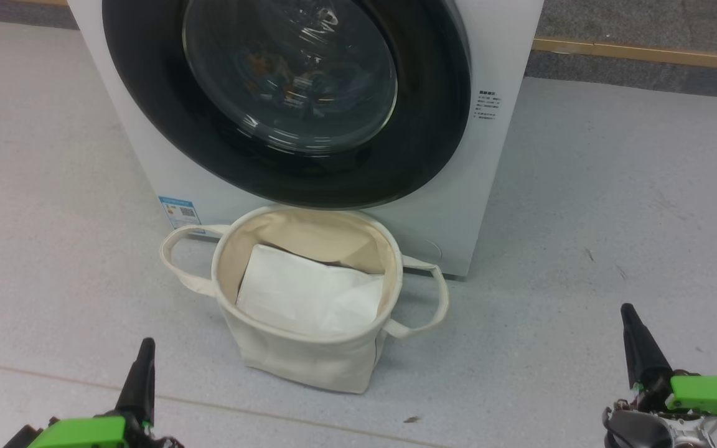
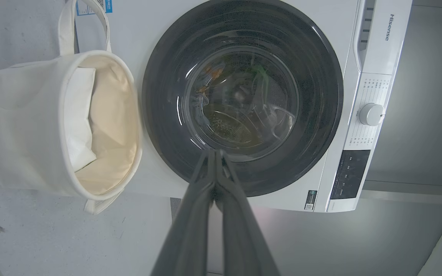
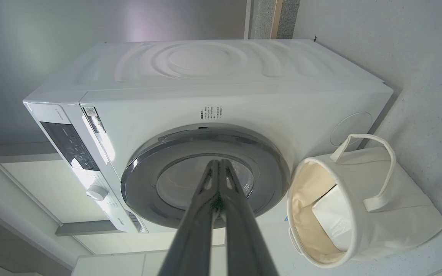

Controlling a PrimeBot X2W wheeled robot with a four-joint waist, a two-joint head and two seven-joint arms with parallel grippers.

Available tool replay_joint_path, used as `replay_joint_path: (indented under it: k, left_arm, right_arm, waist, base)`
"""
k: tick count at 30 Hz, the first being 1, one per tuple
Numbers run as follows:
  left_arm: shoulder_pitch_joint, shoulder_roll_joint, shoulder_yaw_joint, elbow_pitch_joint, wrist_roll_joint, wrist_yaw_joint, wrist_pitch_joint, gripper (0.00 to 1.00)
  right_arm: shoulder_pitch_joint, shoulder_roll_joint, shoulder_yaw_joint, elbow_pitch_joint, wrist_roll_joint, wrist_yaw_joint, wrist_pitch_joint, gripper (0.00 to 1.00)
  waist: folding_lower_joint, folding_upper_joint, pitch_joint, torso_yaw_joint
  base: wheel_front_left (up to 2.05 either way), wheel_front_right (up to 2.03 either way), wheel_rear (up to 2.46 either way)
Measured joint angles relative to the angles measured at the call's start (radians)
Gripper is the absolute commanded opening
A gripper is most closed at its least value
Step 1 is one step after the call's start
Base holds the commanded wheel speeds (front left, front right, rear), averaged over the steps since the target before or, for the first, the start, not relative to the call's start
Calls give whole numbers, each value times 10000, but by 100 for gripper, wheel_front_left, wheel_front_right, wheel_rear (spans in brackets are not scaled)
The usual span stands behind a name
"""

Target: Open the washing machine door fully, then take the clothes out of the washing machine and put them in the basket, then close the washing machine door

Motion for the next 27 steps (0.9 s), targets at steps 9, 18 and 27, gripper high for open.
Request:
replay_joint_path:
  k: [9, 18, 27]
  left_arm:
    - [0, 0, 0, 0, 0, 0, 0, 0]
    - [0, 0, 0, 0, 0, 0, 2, 0]
    - [0, 0, 0, 0, 0, 0, 0, 0]
  right_arm:
    - [0, 0, 0, 0, 0, 0, 0, 0]
    - [0, 0, 0, 0, 0, 0, 0, 0]
    - [0, 0, 0, 0, 0, 0, 0, 0]
  waist:
    - [0, 0, 0, 0]
    - [0, 0, 0, 0]
    - [0, 0, 0, 0]
  base:
    - [0, 0, 0]
    - [0, 0, 0]
    - [0, 0, 0]
